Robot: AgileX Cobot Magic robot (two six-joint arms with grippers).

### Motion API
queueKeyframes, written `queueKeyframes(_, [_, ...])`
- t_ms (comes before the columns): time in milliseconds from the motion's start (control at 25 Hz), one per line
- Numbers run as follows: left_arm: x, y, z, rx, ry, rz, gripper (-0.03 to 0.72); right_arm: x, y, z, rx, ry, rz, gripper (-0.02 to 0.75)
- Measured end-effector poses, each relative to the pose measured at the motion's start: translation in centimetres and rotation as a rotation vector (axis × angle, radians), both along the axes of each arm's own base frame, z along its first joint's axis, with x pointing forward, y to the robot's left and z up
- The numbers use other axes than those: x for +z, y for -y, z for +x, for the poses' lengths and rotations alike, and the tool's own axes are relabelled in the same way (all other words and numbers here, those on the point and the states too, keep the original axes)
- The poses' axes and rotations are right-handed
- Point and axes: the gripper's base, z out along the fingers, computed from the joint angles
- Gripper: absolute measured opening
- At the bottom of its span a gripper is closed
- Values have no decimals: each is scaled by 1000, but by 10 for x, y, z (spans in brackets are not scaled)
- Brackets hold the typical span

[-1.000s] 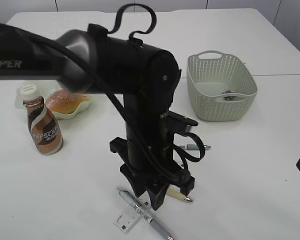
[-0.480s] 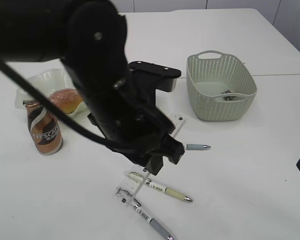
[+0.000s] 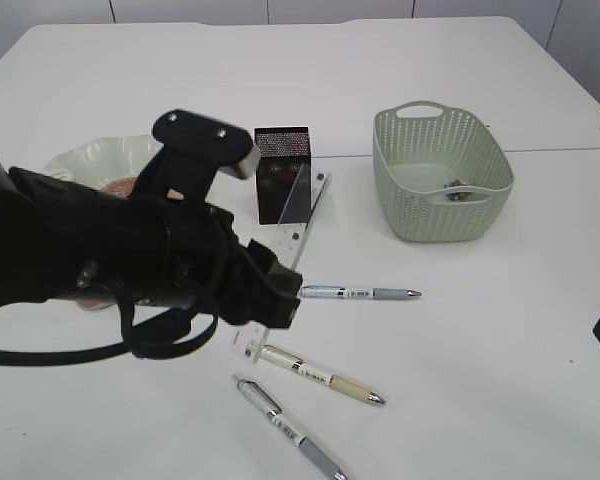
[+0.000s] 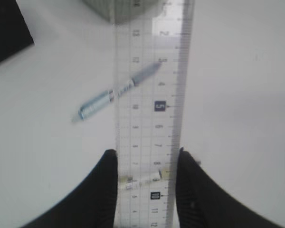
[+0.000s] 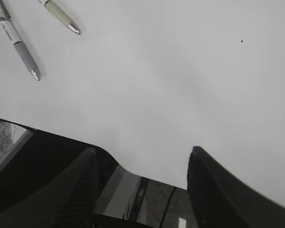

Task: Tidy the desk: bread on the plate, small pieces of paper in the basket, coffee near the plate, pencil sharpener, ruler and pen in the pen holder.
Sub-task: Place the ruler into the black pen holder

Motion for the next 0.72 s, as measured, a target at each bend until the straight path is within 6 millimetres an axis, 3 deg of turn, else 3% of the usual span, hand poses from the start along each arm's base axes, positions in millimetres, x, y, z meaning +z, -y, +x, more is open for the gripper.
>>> queueKeyframes(360, [37,-25,64,151,352,-305,248,0,0,0,10,2,-2,439])
queueKeyframes(480, [47,-23,88,177,408,-340,248,0,0,0,10,2,-2,439])
queueKeyframes(720, [34,-5,139,182,467,-344,248,0,0,0,40,7,-8,439])
